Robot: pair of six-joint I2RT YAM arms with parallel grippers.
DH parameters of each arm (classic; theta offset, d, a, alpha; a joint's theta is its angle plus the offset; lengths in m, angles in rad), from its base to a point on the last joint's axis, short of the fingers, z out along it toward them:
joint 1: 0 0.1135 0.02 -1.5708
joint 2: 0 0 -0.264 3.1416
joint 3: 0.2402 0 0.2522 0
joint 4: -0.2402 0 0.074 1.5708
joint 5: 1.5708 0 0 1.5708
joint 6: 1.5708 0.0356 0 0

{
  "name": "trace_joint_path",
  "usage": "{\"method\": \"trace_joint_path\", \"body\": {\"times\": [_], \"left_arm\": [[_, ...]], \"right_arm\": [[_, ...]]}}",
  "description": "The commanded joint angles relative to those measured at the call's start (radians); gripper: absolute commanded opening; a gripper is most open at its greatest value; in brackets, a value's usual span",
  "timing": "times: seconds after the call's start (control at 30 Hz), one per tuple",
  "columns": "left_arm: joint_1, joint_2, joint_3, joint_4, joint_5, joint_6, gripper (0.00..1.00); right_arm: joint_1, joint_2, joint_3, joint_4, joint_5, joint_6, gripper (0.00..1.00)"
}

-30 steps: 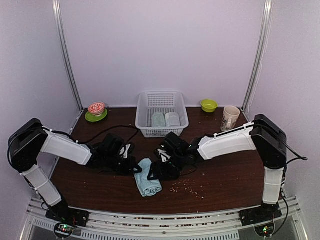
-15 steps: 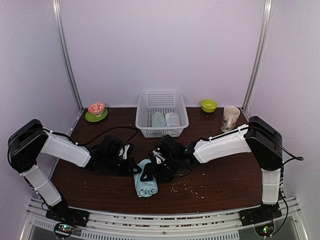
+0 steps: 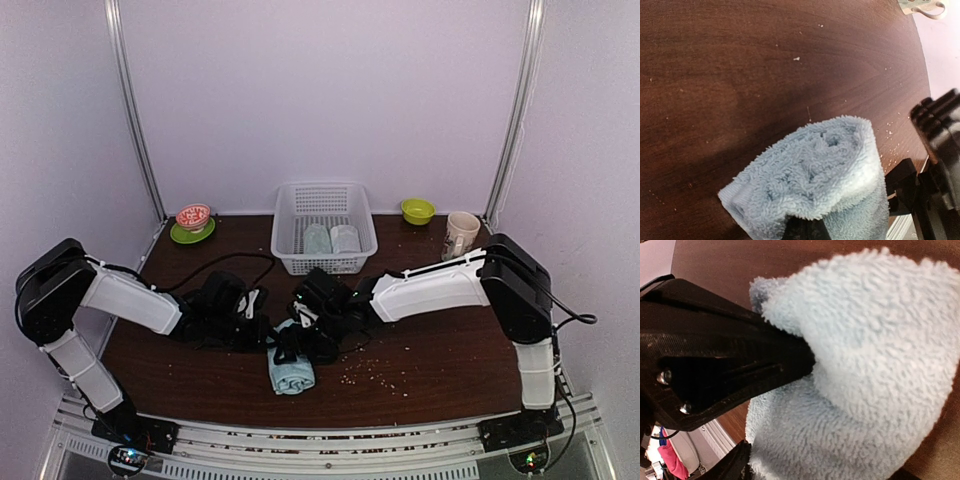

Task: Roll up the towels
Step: Pick up the towel from the center of the board.

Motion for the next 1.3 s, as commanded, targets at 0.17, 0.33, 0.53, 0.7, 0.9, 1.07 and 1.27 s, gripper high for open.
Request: {"method": "trace_joint_path", "body": {"times": [0.17, 0.33, 0.53, 0.7, 0.9, 1.07, 1.27], "left_arm": [[0.01, -0.014, -0.032, -0.148, -0.04, -0.002, 0.0], [0.011, -0.088, 0.022, -0.251, -0.079, 0.025, 0.0], [0.046, -0.127, 0.223, -0.432, -0.22, 0.098, 0.13], [0.127, -0.062, 0.412, -0.425, -0.286, 0.127, 0.34], [0.226, 0.095, 0.658, -0.41, -0.272, 0.133, 0.65], [0.289, 0.27, 0.886, -0.444, -0.213, 0.173, 0.69], [0.302, 0.533, 1.223, -0.614, -0.123, 0.223, 0.57]], "right_arm": [[0.025, 0.116, 0.071, -0.178, 0.033, -0.075, 0.24], [0.024, 0.1, 0.057, -0.204, 0.092, -0.102, 0.0], [0.001, -0.04, -0.036, -0.227, 0.213, -0.149, 0.0], [-0.051, -0.215, -0.14, -0.256, 0.268, -0.198, 0.0], [-0.11, -0.382, -0.189, -0.341, 0.295, -0.278, 0.0], [-0.175, -0.49, -0.168, -0.413, 0.293, -0.324, 0.0], [-0.247, -0.551, -0.03, -0.481, 0.27, -0.369, 0.0]]}}
